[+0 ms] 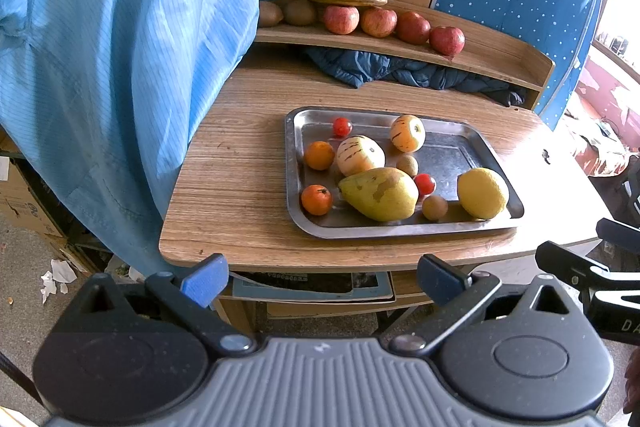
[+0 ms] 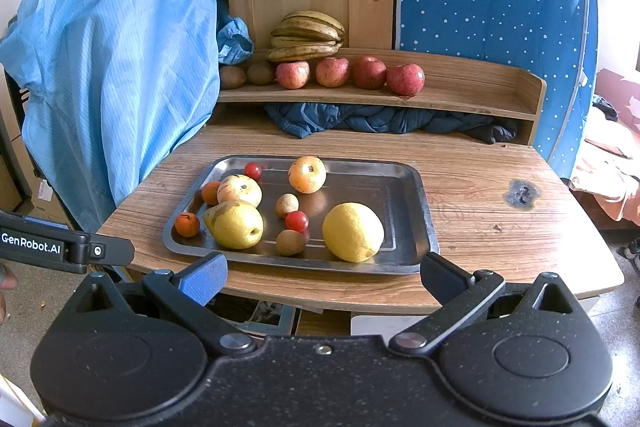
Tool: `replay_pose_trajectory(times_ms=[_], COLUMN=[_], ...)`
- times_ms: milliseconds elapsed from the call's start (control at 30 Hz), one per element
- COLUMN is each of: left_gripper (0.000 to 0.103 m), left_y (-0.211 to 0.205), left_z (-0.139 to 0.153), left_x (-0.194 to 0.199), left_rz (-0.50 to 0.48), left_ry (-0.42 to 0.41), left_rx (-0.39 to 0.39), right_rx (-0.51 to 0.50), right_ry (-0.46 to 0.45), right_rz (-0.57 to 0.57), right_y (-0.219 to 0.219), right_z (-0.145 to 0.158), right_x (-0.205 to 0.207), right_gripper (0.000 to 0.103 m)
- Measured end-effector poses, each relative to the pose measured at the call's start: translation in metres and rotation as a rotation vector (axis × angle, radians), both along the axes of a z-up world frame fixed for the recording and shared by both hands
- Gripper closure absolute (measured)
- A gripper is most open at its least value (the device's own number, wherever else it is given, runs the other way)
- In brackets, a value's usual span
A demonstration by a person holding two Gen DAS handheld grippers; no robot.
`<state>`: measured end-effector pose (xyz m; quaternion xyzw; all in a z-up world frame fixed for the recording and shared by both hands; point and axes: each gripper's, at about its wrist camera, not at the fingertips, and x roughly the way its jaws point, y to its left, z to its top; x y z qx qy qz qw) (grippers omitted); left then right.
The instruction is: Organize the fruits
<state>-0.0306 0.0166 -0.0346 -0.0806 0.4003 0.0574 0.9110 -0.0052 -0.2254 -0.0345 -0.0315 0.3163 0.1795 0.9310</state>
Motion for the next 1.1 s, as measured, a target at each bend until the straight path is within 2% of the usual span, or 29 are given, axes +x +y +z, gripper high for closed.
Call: replay_pose_trajectory(times_ms=[367, 1100], left_gripper=[0.001, 0.001], left_y=[0.000, 0.003], left_z=[-0.001, -0.001], left_x=[0.000, 0.007], left_rz=[0.005, -0.030], left_ry=[0.006, 0.011], left_rx=[0.022, -0.018], right_rx=[-0.004, -0.019], right_ry=[0.005, 0.033], right_rz=[0.003, 0.018], right_y=[0.001, 0.000], right_z=[-0.002, -0.006], right_x=[0.001, 0.010], right_gripper=[0.001, 0.001])
